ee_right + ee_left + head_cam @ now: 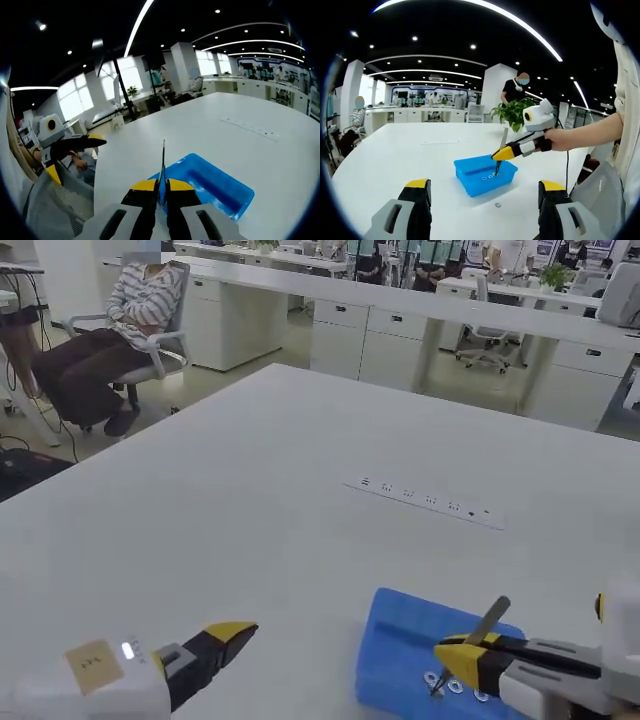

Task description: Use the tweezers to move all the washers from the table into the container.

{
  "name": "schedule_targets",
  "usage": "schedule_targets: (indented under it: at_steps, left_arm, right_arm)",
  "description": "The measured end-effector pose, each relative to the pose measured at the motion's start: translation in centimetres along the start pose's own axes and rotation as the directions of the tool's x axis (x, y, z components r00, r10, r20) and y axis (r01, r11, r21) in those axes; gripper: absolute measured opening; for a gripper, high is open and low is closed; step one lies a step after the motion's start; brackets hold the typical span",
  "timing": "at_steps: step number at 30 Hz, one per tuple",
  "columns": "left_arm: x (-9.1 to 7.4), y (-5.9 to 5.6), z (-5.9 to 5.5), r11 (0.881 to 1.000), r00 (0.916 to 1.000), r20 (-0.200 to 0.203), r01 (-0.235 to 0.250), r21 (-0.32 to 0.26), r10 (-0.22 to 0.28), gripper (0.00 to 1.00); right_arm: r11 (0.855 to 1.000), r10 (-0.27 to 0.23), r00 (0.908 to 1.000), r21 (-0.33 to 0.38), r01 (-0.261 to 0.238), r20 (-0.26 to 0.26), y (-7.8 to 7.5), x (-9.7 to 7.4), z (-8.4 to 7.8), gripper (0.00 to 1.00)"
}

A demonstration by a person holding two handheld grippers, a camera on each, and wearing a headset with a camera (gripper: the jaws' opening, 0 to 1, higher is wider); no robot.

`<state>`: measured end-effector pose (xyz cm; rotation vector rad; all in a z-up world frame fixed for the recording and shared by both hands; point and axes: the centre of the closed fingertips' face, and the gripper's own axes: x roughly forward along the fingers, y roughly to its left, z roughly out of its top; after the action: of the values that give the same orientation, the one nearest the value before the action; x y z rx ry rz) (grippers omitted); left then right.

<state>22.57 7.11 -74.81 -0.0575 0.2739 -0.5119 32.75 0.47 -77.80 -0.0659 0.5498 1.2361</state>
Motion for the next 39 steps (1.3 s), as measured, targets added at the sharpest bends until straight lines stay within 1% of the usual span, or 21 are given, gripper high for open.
schedule_targets:
  at_steps: [5, 8, 16, 25, 30, 34, 39]
  left_arm:
    - [0.0, 0.0, 0.0, 1.0, 1.0, 0.001, 0.0, 0.0, 0.0, 0.9]
    - [-0.1, 0.1, 0.0, 1.0, 1.0, 0.002, -0.002, -0.001, 0.002, 0.9]
    - [-0.1, 0.1, 0.1, 1.0, 1.0, 0.006, -0.004, -0.005, 0.004, 0.9]
    - [0.0, 0.1, 0.1, 1.0, 1.0, 0.006, -0.001, -0.006, 0.001, 0.9]
    - [0.0, 0.1, 0.1, 1.0, 1.0, 0.006, 0.002, -0.007, -0.002, 0.9]
    - [0.0, 0.1, 0.0, 1.0, 1.0, 0.004, 0.002, -0.006, -0.002, 0.9]
    - [0.0, 0.2, 0.0, 1.0, 1.0, 0.003, 0.003, -0.012, -0.003, 0.9]
  right_arm:
    - [1.0, -0.009, 1.0, 0.015, 0.009, -0.002, -1.2, 0.8, 0.2, 0.03]
    - [0.999, -0.017, 0.9999, 0.043, 0.017, 0.0, -1.8, 1.3, 0.4, 0.03]
    - [0.996, -0.031, 0.9994, 0.08, 0.032, -0.018, -3.3, 2.5, 0.0, 0.03]
    - [0.994, -0.044, 0.998, 0.101, 0.048, -0.046, -4.3, 4.1, -0.7, 0.03]
    - [0.993, -0.038, 0.996, 0.11, 0.047, -0.081, -4.9, 5.1, -1.6, 0.03]
    - [0.992, -0.037, 0.9948, 0.113, 0.047, -0.095, -5.1, 5.5, -2.1, 0.03]
    - [0.995, -0.038, 0.9926, 0.087, 0.048, -0.115, -4.9, 5.9, -2.5, 0.03]
